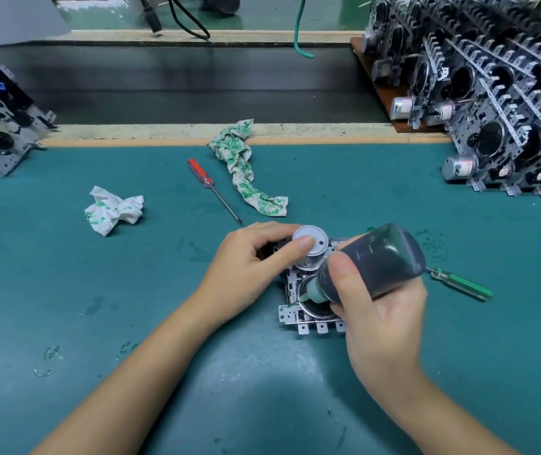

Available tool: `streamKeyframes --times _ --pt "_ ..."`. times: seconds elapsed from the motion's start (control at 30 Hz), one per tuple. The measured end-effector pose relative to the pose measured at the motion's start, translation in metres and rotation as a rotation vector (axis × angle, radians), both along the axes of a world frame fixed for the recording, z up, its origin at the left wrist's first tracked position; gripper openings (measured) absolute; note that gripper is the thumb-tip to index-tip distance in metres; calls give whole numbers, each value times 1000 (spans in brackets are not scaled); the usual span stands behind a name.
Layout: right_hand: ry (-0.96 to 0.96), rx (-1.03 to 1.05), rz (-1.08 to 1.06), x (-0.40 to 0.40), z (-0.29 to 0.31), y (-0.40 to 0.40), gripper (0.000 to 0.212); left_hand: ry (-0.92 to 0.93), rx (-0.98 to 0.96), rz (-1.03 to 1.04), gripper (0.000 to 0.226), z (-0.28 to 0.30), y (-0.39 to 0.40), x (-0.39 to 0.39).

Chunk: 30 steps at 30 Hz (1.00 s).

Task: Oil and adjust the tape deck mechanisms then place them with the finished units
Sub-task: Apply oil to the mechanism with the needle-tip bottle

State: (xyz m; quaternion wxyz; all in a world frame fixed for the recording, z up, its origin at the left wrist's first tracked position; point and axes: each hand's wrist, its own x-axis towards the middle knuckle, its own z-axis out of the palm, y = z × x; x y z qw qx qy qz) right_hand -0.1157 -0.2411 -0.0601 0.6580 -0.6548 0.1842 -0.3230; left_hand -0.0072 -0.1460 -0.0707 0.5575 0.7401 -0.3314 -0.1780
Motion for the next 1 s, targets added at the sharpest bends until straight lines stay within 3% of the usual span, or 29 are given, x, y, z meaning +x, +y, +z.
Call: streamKeyframes --times 0.13,0.27,0.3,0.37,0.43,0.5,0.57,0.63,0.7,0.83,0.9,1.0 --pt "-181 -239 16 -2 2 -5 21 -6 3 -8 38 0 1 1" --pt "-403 -401 65 -6 8 -9 19 -14 -13 66 43 0 1 1" --pt "-416 -346 48 -5 13 -10 18 -44 -28 128 32 0 0 1" --pt "-389 -73 -48 -2 27 -15 17 -292 32 311 12 -1 0 6" --pt "-320 187 -88 1 37 -26 13 -600 210 449 18 0 0 14" --pt "-253 280 -77 6 46 -43 20 -784 432 400 31 2 -1 25" --pt "-216 353 -55 12 53 -60 19 -872 677 302 30 6 -4 36" --pt "-187 414 -25 20 57 -74 17 -929 746 291 26 9 -9 42" --pt "-158 448 38 26 59 -84 21 -799 531 375 23 13 -14 42" --pt "-74 402 150 39 52 -84 39 -194 4 410 16 17 -20 36" --pt "-32 379 167 46 45 -80 39 33 -111 344 30 19 -21 32" --pt "-42 370 169 56 38 -76 26 230 -181 268 23 18 -22 29"
